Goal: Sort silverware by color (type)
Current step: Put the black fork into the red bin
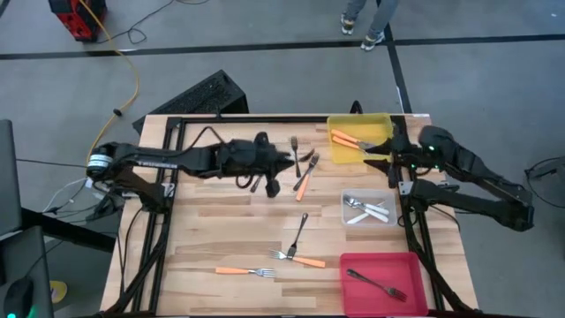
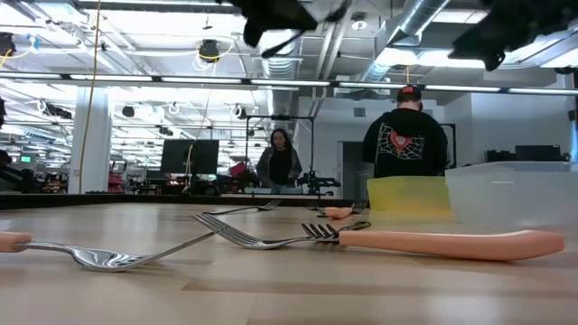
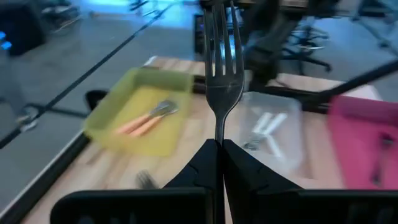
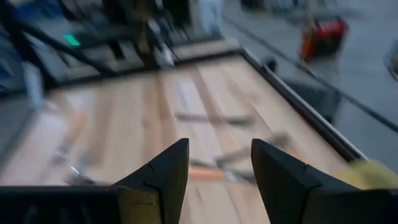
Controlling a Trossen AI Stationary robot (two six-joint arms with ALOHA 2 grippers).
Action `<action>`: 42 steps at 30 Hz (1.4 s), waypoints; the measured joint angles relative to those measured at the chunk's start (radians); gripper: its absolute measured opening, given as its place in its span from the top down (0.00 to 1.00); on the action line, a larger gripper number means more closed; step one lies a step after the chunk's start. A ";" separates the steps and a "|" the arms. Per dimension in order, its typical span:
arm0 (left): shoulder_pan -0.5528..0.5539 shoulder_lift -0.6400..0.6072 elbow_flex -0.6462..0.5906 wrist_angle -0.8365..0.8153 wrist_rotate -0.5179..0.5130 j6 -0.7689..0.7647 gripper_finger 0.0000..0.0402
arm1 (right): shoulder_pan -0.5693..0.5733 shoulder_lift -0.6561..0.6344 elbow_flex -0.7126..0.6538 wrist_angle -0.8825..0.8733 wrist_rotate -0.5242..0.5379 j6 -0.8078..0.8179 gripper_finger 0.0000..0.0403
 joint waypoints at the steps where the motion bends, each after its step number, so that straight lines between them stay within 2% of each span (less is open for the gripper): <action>1: -0.019 -0.005 0.000 0.007 0.000 0.008 1.00 | 0.006 -0.027 -0.020 0.035 -0.021 0.015 0.51; 7: -0.128 -0.035 0.000 0.128 -0.004 0.101 1.00 | 0.059 -0.165 -0.129 0.184 -0.052 0.091 0.51; 15: -0.209 -0.090 -0.001 0.117 -0.059 0.151 1.00 | 0.091 -0.270 -0.206 0.193 -0.048 0.103 0.51; 18: -0.225 -0.130 -0.040 0.143 -0.058 0.148 1.00 | 0.088 -0.295 -0.230 0.190 -0.048 0.104 0.51; 25: -0.230 -0.339 -0.258 0.286 -0.105 0.121 1.00 | 0.088 -0.312 -0.242 0.200 0.007 0.149 0.51; 31: -0.228 -0.465 -0.533 0.566 -0.150 0.086 1.00 | 0.089 -0.311 -0.242 0.216 0.012 0.205 0.51; 37: -0.215 -0.503 -0.710 0.782 -0.197 0.064 1.00 | 0.089 -0.304 -0.242 0.294 0.072 0.305 0.51; 42: -0.179 -0.495 -0.746 0.802 -0.206 0.002 1.00 | 0.089 -0.223 -0.243 0.331 0.089 0.312 0.51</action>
